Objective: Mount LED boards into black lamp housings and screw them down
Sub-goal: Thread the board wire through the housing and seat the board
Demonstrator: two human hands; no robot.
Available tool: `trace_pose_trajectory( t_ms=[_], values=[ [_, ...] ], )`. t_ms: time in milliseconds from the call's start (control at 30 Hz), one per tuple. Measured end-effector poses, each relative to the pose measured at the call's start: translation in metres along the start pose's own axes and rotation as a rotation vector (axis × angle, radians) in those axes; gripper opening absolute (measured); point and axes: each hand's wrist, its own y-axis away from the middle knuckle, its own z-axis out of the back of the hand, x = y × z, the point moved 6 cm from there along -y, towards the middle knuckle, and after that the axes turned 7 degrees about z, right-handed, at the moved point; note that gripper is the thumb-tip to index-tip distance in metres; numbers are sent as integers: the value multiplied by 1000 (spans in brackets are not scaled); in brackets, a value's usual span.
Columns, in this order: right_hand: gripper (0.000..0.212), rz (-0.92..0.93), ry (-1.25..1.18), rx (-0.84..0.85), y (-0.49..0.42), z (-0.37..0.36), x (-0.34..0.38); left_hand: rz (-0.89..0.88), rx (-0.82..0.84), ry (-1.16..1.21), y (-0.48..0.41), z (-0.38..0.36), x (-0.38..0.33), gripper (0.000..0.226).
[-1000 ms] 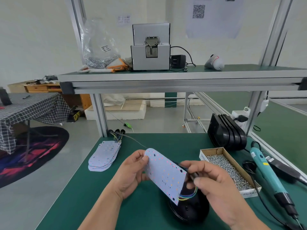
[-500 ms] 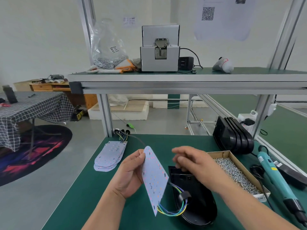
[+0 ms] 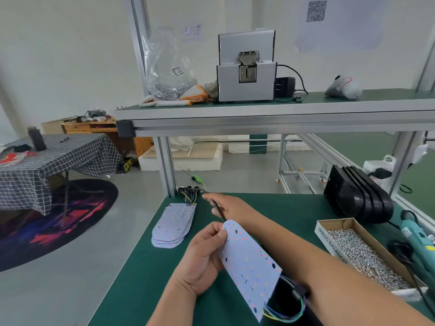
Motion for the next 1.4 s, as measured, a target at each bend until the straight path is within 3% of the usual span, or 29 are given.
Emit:
trace_pose_trajectory(
  t_ms=[67,367,533,667,733,933,1133,1267,1400],
  values=[
    [68,12,-4,12,-2,1,-2,-11,-34,6,-1,3,0,10],
    [64,87,-6,44,-16,2,-6,-37,-73,20,-2,6,0,16],
    [64,105,157,-78,-22,10,-1,-49,-114,69,0,12,-5,16],
    [22,71,370,-379,-6,50,-10,-63,-141,82,-1,14,-4,12],
    [9,45,462,-426,7,65,-20,-77,-158,92,-2,15,-4,13],
    [4,-56,449,-397,43,93,-56,-135,-236,173,-7,23,-5,21],
    [9,-197,611,-341,77,102,-86,-170,-306,189,-8,30,-7,24],
    [12,-305,739,-321,97,113,-100,-206,-402,211,-6,41,-10,7],
    [11,-330,809,-355,115,129,-105,-237,-440,236,-7,43,-10,17]
  ],
)
